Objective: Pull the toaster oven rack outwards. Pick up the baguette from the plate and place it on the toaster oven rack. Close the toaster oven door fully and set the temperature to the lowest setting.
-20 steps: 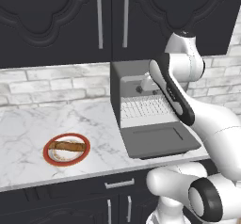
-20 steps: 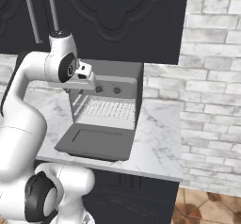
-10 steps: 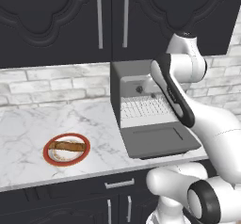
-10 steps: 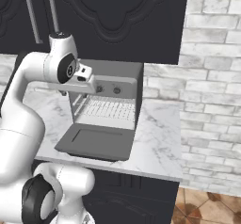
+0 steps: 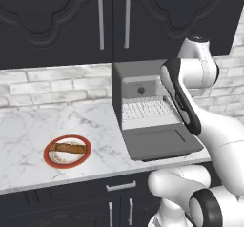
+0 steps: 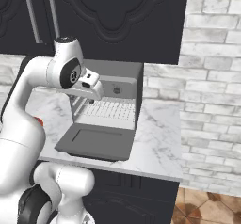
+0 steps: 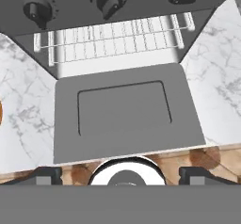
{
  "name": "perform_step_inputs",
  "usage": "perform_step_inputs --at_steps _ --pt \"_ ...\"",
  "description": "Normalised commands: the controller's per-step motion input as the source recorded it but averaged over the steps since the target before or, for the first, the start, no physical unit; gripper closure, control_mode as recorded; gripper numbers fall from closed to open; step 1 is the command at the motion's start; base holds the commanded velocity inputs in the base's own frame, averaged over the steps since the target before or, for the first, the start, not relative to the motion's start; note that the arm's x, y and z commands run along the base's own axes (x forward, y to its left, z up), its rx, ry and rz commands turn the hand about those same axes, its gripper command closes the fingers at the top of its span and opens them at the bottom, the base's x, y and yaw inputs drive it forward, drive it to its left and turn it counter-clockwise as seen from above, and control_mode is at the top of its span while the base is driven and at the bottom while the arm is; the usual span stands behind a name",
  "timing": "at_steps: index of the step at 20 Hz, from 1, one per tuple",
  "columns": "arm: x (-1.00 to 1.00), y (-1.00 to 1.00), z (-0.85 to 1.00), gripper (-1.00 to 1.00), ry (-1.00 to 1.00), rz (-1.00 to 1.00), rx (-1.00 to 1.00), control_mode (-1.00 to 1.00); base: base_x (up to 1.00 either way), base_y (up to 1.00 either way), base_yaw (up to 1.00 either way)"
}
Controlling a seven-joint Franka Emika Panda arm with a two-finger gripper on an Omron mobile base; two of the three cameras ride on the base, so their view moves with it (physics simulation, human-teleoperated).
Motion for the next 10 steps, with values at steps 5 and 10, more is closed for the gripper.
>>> perform_step_inputs --at_steps 5,10 --pt "0.17 -0.22 -0.34 -1.0 0.01 -0.24 0.0 -1.0 0.0 0.0 0.0" --pt "0.5 -0.01 -0.9 -1.0 0.0 -0.15 0.01 -1.0 0.0 0.0 0.0"
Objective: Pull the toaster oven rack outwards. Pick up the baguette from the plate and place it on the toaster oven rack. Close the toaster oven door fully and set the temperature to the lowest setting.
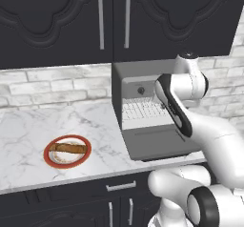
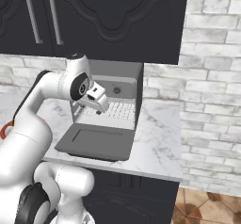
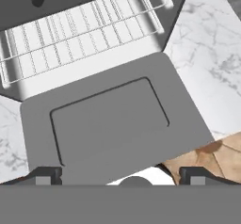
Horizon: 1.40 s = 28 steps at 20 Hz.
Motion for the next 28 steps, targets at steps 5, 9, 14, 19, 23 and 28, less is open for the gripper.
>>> perform_step_inputs --at_steps 5,9,14,19,23,28 --pt "0.43 0.01 -0.67 -1.0 -0.1 -0.01 0.04 -1.0 0.0 0.0 0.0" --pt "0.09 0.0 -0.18 -1.0 -0.22 0.03 0.14 -1.0 0.0 0.0 0.0" --pt "0.0 0.0 0.0 -1.0 -0.3 0.02 0.17 -1.0 0.0 0.0 0.0" --pt "0.17 0.0 0.0 -1.0 -0.24 0.02 0.15 -1.0 0.0 0.0 0.0" --pt "0.41 0.0 0.0 -1.0 -0.03 0.05 0.07 -1.0 0.0 0.0 0.0" --pt "0.42 0.0 0.0 -1.0 0.1 0.05 0.0 -1.0 0.0 0.0 0.0"
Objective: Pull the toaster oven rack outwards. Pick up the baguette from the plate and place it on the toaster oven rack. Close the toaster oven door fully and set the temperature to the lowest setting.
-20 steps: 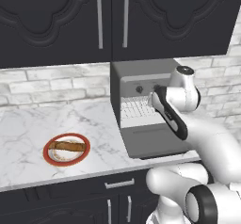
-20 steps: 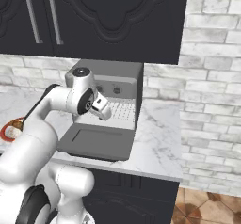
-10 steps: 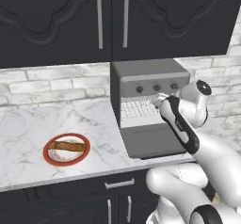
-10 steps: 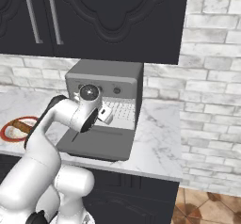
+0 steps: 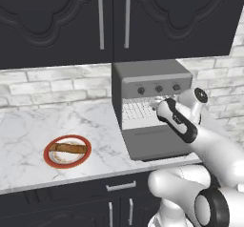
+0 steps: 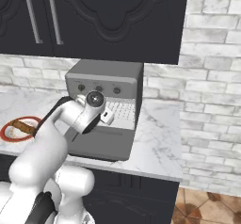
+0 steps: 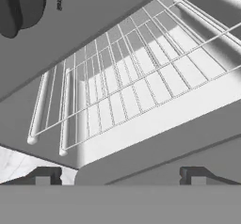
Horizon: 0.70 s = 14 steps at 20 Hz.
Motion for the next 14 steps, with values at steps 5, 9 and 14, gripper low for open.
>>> perform_step_inputs --at_steps 5,9,14 --pt "0.37 0.0 0.0 -1.0 0.11 0.02 0.0 -1.0 0.0 0.0 0.0" --pt "0.31 0.0 0.0 -1.0 0.01 0.0 0.0 -1.0 0.0 0.0 0.0" --pt "0.19 0.01 -0.16 -1.0 0.0 0.0 0.0 -1.0 0.0 0.0 0.0"
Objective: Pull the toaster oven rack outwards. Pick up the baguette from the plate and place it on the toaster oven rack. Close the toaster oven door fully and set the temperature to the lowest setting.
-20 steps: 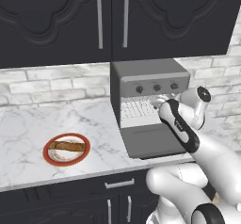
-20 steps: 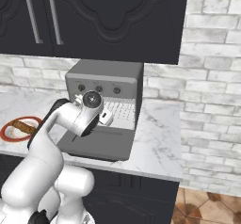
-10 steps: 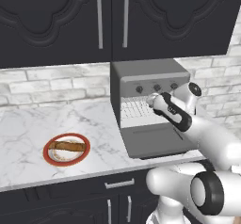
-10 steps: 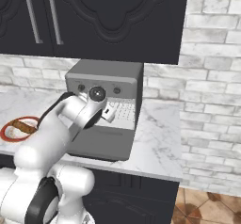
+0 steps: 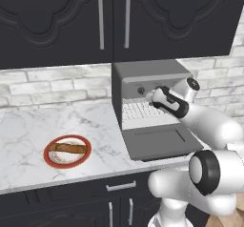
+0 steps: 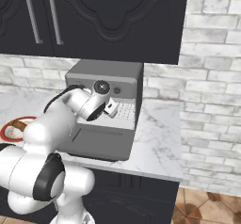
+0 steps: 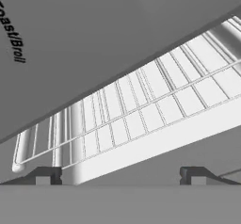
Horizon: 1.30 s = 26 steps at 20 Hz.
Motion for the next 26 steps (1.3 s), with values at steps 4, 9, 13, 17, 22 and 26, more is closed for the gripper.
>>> perform_step_inputs --at_steps 4,9,13,17,22,26 --pt "0.25 0.0 -0.24 -1.0 0.0 0.0 0.0 -1.0 0.0 0.0 0.0" --pt "0.16 0.01 -0.27 -1.0 0.0 0.0 0.0 -1.0 0.0 0.0 0.0" --pt "0.07 0.01 -0.22 -1.0 -0.03 0.0 0.0 -1.0 0.0 0.0 0.0" --pt "0.0 0.0 -0.12 -1.0 -0.01 0.0 0.0 -1.0 0.0 0.0 0.0" --pt "-0.13 0.0 -0.13 -1.0 0.0 0.0 0.0 -1.0 0.0 0.0 0.0" --pt "-0.02 0.0 -0.11 -1.0 -0.03 0.02 0.0 -1.0 0.0 0.0 0.0"
